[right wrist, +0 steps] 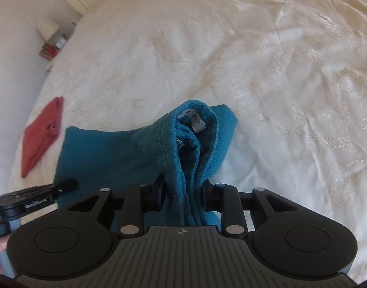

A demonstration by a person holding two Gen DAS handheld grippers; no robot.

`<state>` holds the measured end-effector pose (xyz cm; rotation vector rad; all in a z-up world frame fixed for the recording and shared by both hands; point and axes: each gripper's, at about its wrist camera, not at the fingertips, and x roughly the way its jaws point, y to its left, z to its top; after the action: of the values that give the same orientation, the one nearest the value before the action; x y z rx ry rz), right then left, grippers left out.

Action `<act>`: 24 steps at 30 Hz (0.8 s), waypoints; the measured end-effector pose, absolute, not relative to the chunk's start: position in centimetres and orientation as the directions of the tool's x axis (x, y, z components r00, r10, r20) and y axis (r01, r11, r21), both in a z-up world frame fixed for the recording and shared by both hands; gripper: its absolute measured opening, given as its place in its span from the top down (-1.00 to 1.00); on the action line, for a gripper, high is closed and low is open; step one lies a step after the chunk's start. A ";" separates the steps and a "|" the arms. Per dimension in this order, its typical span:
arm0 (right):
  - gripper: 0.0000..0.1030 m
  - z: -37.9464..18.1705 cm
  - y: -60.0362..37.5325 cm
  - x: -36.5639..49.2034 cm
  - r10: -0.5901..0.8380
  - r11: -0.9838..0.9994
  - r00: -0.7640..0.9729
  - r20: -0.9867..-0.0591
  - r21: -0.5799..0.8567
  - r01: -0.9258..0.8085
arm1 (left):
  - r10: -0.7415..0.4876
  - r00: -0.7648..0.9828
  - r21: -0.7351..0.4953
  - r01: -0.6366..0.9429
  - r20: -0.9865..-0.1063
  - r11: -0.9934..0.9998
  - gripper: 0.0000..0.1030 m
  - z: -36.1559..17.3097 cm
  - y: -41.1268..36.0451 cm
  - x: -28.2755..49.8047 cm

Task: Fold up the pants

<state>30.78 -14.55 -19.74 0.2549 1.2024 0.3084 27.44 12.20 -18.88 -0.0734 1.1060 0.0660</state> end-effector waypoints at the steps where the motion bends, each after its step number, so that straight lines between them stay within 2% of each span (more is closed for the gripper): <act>1: 0.34 -20.7 -14.9 31.2 0.323 0.946 0.309 -0.894 0.317 -0.070 | 0.047 0.424 0.006 -0.097 -0.905 0.995 0.40 -19.7 12.1 27.7; 6: 0.28 -19.9 -16.8 29.3 0.328 0.942 0.344 -0.880 0.330 -0.057 | 0.084 0.403 0.030 -0.139 -0.911 0.990 0.37 -19.4 12.7 26.6; 11: 0.27 -16.6 -16.4 26.2 0.352 0.935 0.449 -0.821 0.330 -0.129 | 0.092 0.442 0.059 -0.088 -0.892 0.994 0.20 -16.7 11.3 24.4; 13: 0.27 -16.0 -15.9 25.2 0.361 0.932 0.463 -0.810 0.327 -0.155 | 0.068 0.452 0.043 -0.065 -0.889 0.997 0.00 -16.3 10.4 23.4; 15: 0.27 -16.3 -15.3 24.5 0.351 0.937 0.468 -0.811 0.304 -0.175 | 0.054 0.450 0.034 -0.052 -0.892 0.998 -0.10 -16.7 9.7 22.6; 21: 0.27 -19.9 -15.7 24.8 0.198 0.980 0.406 -0.892 0.180 -0.083 | 0.028 0.357 0.008 -0.056 -0.934 0.998 -0.10 -20.1 9.1 21.8; 24: 0.26 -19.9 -16.5 24.3 0.197 0.980 0.394 -0.898 0.194 -0.047 | 0.053 0.337 0.033 -0.064 -0.940 0.997 -0.09 -20.5 9.2 21.5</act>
<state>24.33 -16.46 -19.88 0.1453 1.1565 0.1553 21.45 9.23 -20.52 -0.0100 1.2246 0.0760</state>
